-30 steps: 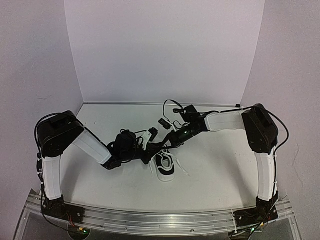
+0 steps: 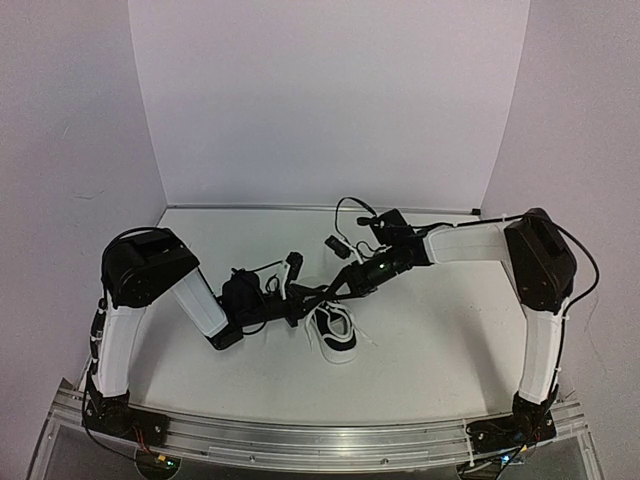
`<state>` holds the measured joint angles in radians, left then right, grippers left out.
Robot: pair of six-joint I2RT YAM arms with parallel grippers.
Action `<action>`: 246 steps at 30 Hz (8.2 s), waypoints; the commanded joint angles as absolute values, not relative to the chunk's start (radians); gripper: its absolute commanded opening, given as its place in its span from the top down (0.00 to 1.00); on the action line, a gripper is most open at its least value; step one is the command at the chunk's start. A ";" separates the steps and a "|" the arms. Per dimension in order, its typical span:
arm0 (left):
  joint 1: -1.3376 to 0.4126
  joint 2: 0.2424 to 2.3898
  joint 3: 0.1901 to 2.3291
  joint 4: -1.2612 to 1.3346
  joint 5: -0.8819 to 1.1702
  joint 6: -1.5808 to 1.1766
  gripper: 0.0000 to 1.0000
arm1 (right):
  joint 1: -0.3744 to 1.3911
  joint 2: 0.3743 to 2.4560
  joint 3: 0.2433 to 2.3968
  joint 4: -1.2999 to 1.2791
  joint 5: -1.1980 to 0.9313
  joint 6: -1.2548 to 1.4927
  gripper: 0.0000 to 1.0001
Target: Tie the shoes
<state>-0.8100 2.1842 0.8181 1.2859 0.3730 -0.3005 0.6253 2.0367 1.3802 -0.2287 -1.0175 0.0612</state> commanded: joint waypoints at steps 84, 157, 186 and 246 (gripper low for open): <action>-0.785 2.114 0.792 1.255 0.441 -0.231 0.95 | 0.605 2.074 1.368 0.033 -1.029 0.278 1.00; -0.658 1.999 0.904 0.713 0.675 -0.021 1.00 | 0.575 1.996 1.307 0.026 -1.019 0.247 1.00; -0.649 1.882 0.846 0.569 0.569 0.079 1.00 | 0.519 1.925 1.176 0.026 -1.000 0.217 1.00; -0.644 1.960 0.985 0.400 0.564 0.112 1.00 | 0.535 1.845 0.932 -0.043 -0.912 0.203 0.47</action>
<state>-0.6506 1.9652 0.9493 0.3920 0.5552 0.1043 0.5076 1.8197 0.9759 -0.0108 -0.9285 0.2190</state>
